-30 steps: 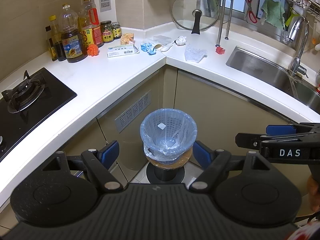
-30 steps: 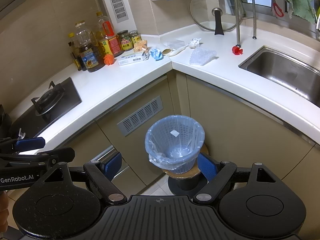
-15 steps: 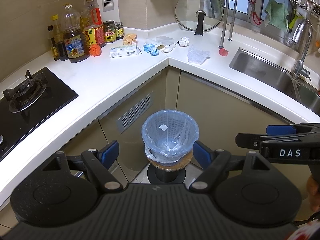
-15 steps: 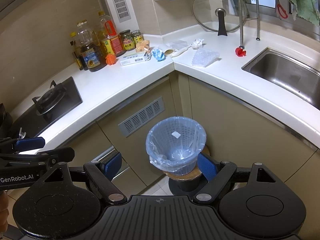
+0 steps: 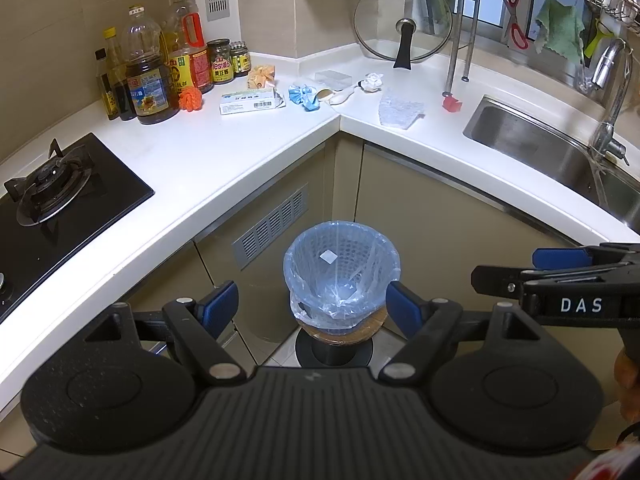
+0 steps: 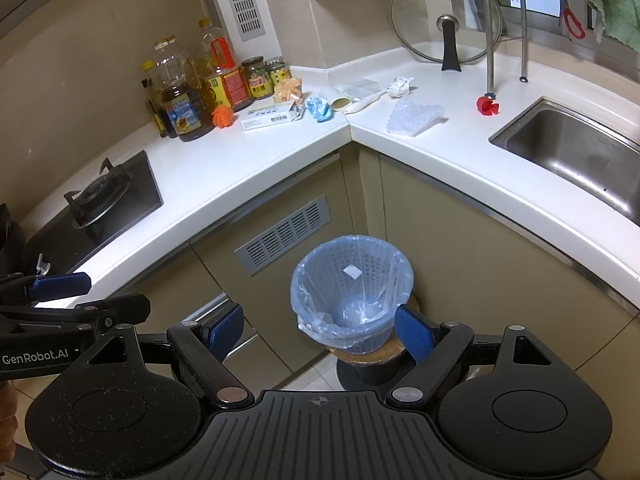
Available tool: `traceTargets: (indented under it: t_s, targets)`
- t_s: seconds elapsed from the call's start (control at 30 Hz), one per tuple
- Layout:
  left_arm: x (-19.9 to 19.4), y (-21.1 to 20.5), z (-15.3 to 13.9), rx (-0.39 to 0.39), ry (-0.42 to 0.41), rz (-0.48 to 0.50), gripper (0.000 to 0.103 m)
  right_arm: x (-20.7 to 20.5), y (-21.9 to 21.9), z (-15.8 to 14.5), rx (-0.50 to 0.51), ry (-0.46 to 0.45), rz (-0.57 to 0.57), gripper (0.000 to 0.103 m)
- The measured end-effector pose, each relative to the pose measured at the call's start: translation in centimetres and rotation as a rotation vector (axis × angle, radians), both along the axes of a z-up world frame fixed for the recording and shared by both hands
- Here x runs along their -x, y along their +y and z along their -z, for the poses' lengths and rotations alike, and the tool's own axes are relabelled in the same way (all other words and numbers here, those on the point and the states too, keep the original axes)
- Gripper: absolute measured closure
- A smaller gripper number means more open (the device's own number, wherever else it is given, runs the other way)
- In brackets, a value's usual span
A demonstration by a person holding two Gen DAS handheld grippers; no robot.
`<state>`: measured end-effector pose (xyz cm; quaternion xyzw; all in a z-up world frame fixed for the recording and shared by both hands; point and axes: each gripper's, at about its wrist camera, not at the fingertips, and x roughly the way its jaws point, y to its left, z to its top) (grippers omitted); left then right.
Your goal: Collect trash
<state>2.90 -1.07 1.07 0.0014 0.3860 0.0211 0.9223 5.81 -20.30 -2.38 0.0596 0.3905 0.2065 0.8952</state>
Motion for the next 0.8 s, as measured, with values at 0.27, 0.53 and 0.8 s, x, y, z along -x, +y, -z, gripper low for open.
traceTargets:
  t_s: [0.27, 0.53, 0.8]
  targets:
    - [-1.3, -0.4, 0.3, 0.002, 0.007, -0.020, 0.024, -1.5, 0.0, 0.1, 0.001, 0.008, -0.019, 0.020]
    - [-3.2, -0.7, 0.5, 0.002, 0.015, -0.061, 0.024, -4.3, -0.5, 0.4, -0.006, 0.009, -0.049, 0.021]
    - [-5.7, -0.6, 0.8, 0.016, 0.006, -0.136, 0.024, -7.9, -2.4, 1.1, -0.032, -0.032, -0.059, 0.021]
